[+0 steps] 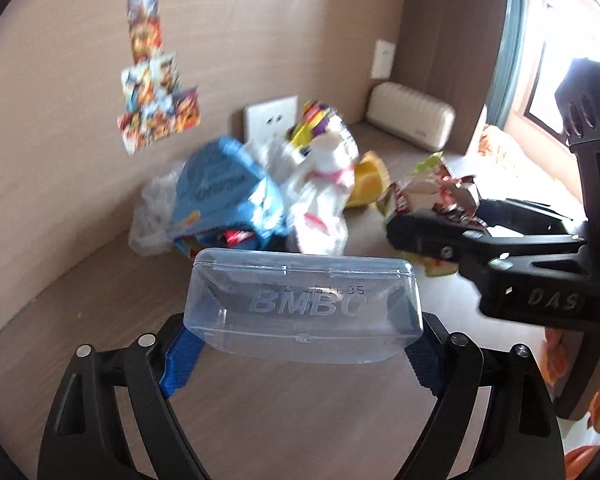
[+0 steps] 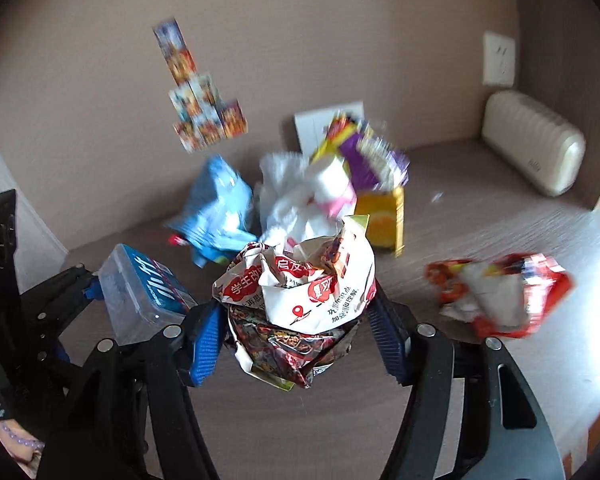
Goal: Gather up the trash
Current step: 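Grasp the clear plastic box with the left gripper while the right grasps the printed wrapper, then carry both items over the white bin and open both grippers to drop them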
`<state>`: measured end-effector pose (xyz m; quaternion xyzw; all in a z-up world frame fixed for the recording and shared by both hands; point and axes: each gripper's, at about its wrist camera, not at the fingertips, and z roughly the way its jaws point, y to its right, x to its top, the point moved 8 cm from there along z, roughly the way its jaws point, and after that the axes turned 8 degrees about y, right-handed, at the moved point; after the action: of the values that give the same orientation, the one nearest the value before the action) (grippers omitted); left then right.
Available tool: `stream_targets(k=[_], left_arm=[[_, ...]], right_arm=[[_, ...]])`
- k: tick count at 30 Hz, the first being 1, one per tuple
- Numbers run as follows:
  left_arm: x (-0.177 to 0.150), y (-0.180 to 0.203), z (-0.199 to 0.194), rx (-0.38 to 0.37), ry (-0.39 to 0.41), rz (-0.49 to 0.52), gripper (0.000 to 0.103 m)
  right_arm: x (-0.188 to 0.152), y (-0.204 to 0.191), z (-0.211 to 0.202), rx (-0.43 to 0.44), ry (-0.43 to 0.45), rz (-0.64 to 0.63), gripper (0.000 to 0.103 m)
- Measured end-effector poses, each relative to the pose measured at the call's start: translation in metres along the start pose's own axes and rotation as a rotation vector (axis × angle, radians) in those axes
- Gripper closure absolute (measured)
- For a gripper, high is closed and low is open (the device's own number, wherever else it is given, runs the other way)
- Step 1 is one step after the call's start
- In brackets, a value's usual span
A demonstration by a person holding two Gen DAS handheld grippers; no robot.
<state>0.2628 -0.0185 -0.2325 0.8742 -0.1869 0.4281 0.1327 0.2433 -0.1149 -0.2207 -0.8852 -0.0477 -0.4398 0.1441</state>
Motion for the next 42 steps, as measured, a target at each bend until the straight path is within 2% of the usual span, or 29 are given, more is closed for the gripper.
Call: stream_targets(k=[6, 12, 18, 25, 32, 37, 42], left_arm=[[0.017, 0.055, -0.027, -0.072, 0.034, 0.064, 0.019], [0.022, 0.141, -0.038, -0.2, 0.044, 0.141, 0.019], [0.005, 0.243, -0.036, -0.34, 0.009, 0.231, 0.019], [-0.032, 0.353, -0.027, -0.49, -0.046, 0.329, 0.019], [-0.085, 0.431, -0.002, -0.554, -0.112, 0.403, 0.019], [-0.132, 0.471, 0.035, -0.57, -0.173, 0.442, 0.019], [-0.184, 0.491, 0.082, -0.573, -0.223, 0.462, 0.019]], right_arm=[[0.012, 0.022, -0.073, -0.046, 0.073, -0.006, 0.037], [-0.004, 0.075, -0.158, -0.173, 0.136, 0.041, 0.037], [-0.044, 0.145, -0.233, -0.334, 0.13, 0.125, 0.037], [-0.104, 0.209, -0.293, -0.442, 0.112, 0.253, 0.037], [-0.16, 0.257, -0.313, -0.462, 0.09, 0.325, 0.037], [-0.208, 0.293, -0.297, -0.439, 0.051, 0.385, 0.037], [-0.261, 0.333, -0.269, -0.421, 0.005, 0.433, 0.036]])
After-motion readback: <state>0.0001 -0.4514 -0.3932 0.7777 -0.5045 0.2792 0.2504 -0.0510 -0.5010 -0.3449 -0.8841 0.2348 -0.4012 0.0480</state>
